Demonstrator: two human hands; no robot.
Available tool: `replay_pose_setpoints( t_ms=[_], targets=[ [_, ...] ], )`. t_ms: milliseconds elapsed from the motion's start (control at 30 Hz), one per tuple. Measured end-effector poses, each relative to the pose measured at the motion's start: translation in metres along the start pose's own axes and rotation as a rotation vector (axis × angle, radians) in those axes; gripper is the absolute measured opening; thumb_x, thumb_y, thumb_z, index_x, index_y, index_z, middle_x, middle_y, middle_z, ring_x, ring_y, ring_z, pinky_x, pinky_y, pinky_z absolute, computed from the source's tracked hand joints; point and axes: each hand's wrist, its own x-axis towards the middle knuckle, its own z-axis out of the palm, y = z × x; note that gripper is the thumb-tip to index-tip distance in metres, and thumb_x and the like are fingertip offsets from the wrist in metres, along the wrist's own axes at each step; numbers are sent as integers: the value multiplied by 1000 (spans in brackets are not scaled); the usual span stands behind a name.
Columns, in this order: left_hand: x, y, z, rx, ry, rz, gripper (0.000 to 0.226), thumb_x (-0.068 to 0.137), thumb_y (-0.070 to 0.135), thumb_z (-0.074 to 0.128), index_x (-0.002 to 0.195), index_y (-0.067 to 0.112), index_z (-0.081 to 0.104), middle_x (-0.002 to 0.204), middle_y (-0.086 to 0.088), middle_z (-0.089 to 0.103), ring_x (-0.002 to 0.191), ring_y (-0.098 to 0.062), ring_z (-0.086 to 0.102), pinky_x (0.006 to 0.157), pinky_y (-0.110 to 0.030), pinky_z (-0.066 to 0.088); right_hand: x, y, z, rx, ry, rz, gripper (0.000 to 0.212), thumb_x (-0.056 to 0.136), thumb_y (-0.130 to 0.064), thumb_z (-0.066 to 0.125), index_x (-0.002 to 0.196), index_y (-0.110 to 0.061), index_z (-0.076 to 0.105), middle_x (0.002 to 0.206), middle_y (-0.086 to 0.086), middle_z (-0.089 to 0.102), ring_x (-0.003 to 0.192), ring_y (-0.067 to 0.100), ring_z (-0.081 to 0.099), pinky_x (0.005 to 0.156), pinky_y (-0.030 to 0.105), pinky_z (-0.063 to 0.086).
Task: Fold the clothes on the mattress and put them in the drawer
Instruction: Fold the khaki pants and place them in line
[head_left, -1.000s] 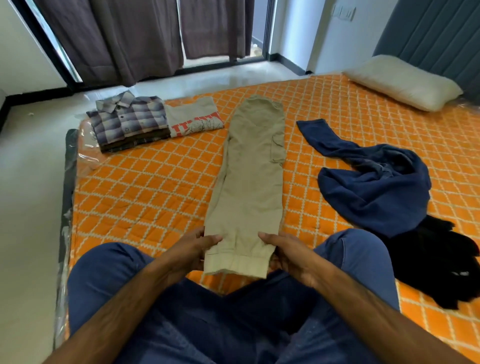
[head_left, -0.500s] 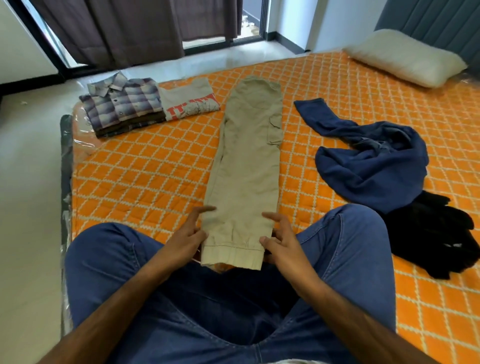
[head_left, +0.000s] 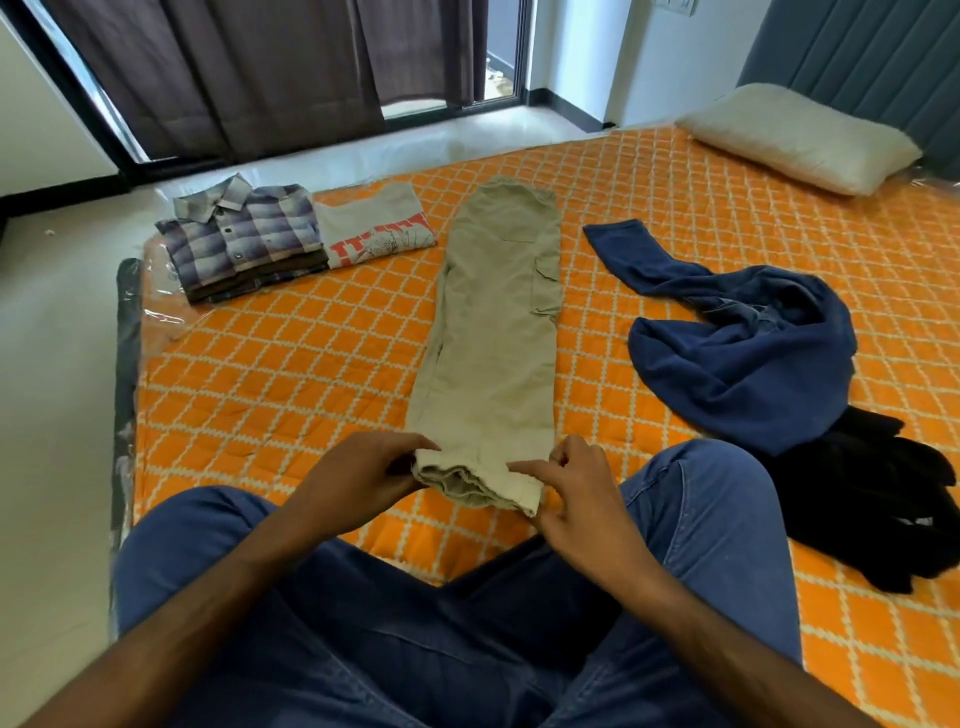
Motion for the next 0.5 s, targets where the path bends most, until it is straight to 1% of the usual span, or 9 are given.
replay_pose_setpoints(
  t_ms=[67, 133, 200, 267, 300, 367, 400, 433, 500],
  targets=[
    [2, -16, 6, 239, -16, 132, 41, 91, 63, 56, 109, 31, 73, 84, 18, 50, 72, -1, 44, 61, -25, 38, 3, 4, 1, -165, -58, -85, 46, 82, -37, 47, 123, -37, 69, 126, -3, 47, 111, 23, 40, 87, 39, 37],
    [2, -26, 14, 376, -11, 192, 38, 91, 63, 54, 98, 30, 71, 102, 10, 49, 86, -10, 44, 70, -31, 40, 7, 9, 5, -177, -195, -184, 44, 84, -40, 52, 126, -35, 65, 147, -1, 45, 130, 25, 40, 100, 45, 38],
    [4, -30, 16, 351, -68, 195, 40, 93, 64, 50, 91, 27, 63, 126, 6, 50, 105, -16, 49, 83, -34, 42, 12, 10, 10, -35, -371, -221, 47, 91, -38, 60, 137, -33, 57, 149, -6, 46, 134, 18, 46, 105, 42, 44],
    [10, -33, 15, 194, -237, 199, 39, 95, 60, 55, 98, 22, 62, 135, 7, 50, 116, -14, 51, 91, -32, 42, 14, 7, 10, 76, -461, -205, 50, 95, -33, 64, 143, -32, 50, 144, -9, 51, 128, 13, 53, 100, 36, 49],
    [15, -35, 10, 56, -384, 155, 35, 95, 53, 61, 107, 20, 63, 133, 7, 53, 117, -11, 53, 94, -30, 43, 14, 5, 9, 86, -461, -210, 48, 97, -32, 62, 143, -30, 51, 141, -9, 54, 126, 14, 55, 97, 35, 49],
    [31, -45, -5, -220, -703, -60, 31, 95, 28, 68, 124, 20, 62, 131, 6, 58, 119, -8, 56, 100, -27, 46, 13, 5, 6, 108, -474, -212, 45, 100, -34, 54, 144, -26, 53, 141, -6, 58, 127, 15, 55, 99, 33, 48],
    [41, -52, -10, -330, -779, -182, 33, 95, 12, 65, 127, 18, 61, 131, 4, 60, 120, -8, 57, 102, -31, 47, 13, 5, 5, 117, -489, -203, 46, 100, -35, 50, 145, -25, 53, 143, -6, 58, 129, 14, 53, 102, 32, 46],
    [52, -59, -13, -404, -769, -285, 36, 95, -1, 58, 128, 15, 60, 133, 2, 61, 121, -10, 59, 102, -36, 49, 14, 5, 5, 119, -502, -197, 48, 98, -31, 48, 145, -24, 53, 144, -6, 57, 131, 14, 52, 104, 31, 45],
    [78, -70, -8, -418, -546, -468, 36, 99, -4, 49, 130, 12, 56, 136, -3, 57, 119, -17, 59, 93, -39, 51, 16, 8, 8, 126, -530, -190, 53, 93, -18, 52, 146, -24, 54, 147, -7, 56, 135, 13, 51, 108, 32, 44]
  ],
)
